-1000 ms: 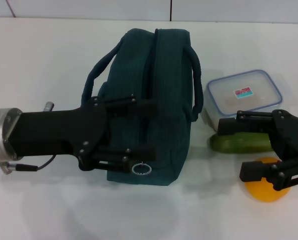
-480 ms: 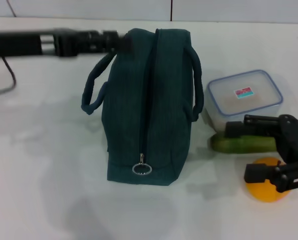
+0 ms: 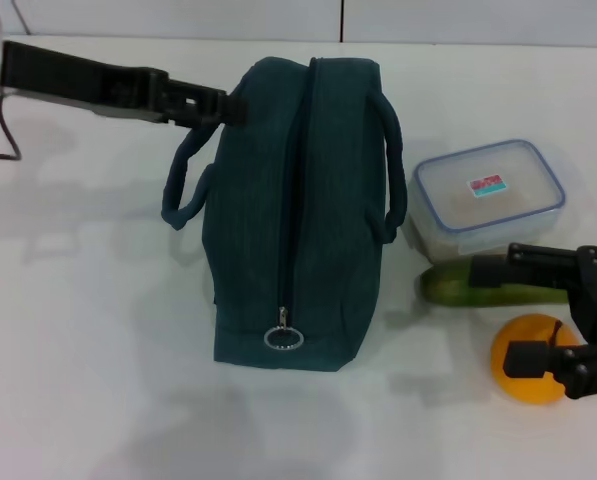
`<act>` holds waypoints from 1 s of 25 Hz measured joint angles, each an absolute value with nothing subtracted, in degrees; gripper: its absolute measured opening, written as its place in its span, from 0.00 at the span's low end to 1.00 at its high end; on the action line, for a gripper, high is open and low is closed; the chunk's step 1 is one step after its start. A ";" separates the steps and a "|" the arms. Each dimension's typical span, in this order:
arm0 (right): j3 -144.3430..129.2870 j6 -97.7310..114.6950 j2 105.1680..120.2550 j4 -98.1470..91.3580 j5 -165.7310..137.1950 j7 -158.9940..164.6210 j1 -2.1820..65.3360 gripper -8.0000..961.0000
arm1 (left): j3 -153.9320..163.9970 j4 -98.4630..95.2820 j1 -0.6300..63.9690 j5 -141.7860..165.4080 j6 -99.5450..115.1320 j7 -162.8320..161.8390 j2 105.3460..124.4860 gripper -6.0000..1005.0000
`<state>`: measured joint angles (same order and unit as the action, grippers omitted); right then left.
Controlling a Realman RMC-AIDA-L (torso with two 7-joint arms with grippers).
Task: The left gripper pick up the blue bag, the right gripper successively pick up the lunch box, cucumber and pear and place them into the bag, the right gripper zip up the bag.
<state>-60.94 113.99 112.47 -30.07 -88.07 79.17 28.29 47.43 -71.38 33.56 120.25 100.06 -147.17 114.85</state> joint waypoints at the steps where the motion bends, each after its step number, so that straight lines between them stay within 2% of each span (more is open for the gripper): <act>1: -60.92 113.84 112.47 -30.09 -88.07 79.02 28.04 0.90 | 47.49 -71.37 33.73 120.42 100.08 -147.46 114.94 0.87; 21: -60.91 112.98 112.76 -29.70 -88.07 77.62 26.16 0.90 | 48.51 -67.57 36.11 122.81 99.80 -150.84 114.82 0.87; 25: -60.91 112.74 112.88 -29.71 -88.02 77.60 25.46 0.90 | 48.66 -66.47 37.07 123.91 99.78 -150.51 114.61 0.76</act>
